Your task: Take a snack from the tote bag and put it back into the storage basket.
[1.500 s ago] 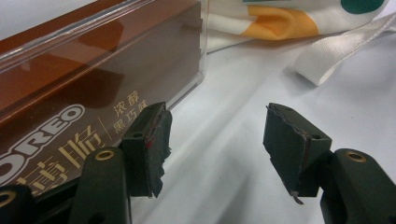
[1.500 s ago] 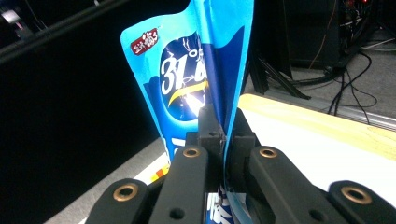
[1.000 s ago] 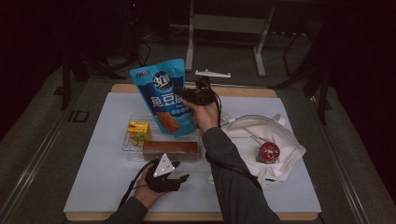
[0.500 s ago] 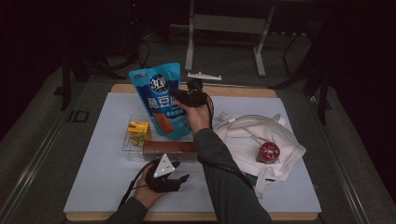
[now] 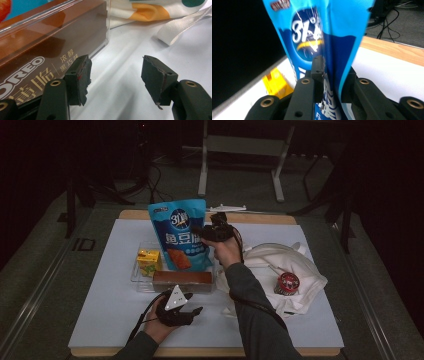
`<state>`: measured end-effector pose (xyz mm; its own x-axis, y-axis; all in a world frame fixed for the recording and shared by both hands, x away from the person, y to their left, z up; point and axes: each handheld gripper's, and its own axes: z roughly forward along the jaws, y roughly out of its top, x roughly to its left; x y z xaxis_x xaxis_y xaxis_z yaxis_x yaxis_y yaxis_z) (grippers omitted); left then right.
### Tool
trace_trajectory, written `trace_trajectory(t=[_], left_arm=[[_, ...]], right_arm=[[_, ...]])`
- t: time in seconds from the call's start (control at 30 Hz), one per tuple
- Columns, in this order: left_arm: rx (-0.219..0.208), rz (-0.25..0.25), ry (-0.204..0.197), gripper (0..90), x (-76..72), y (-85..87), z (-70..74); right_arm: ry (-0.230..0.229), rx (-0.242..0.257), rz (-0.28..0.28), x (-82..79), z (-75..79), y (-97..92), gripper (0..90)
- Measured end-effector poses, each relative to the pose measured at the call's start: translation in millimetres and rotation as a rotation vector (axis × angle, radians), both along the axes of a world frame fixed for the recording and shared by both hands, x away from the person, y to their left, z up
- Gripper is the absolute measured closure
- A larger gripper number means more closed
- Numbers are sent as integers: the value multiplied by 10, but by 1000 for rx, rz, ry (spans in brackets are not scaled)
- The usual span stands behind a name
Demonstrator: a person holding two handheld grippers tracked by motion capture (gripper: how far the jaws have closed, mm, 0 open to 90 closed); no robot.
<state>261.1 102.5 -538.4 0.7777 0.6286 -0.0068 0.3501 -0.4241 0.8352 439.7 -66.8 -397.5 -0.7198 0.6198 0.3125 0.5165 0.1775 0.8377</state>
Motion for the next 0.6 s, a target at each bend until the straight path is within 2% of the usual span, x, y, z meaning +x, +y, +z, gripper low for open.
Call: trace_trajectory(t=[0.1,0.2,0.33,0.43,0.53,0.6], left_arm=[[1,2,-1,399,1,-3,-2],[5,2,-2,400,0,-7,-2],[5,2,0,399,0,-9,-2],[6,1,-1,400,-1,-10,-2],[7,0,-2,399,-3,-11,-2],[5,1,-2,399,-3,-13,-3]], right_arm=[[-6,-42,31,-44,-65,-73,764],[-24,-102,26,-86,-112,-121,718],[-17,-108,42,-113,-134,-210,698],[-21,-129,62,-146,-147,-248,643],[-48,-161,91,-215,-161,-258,625],[-69,-206,113,-278,-177,-255,624]])
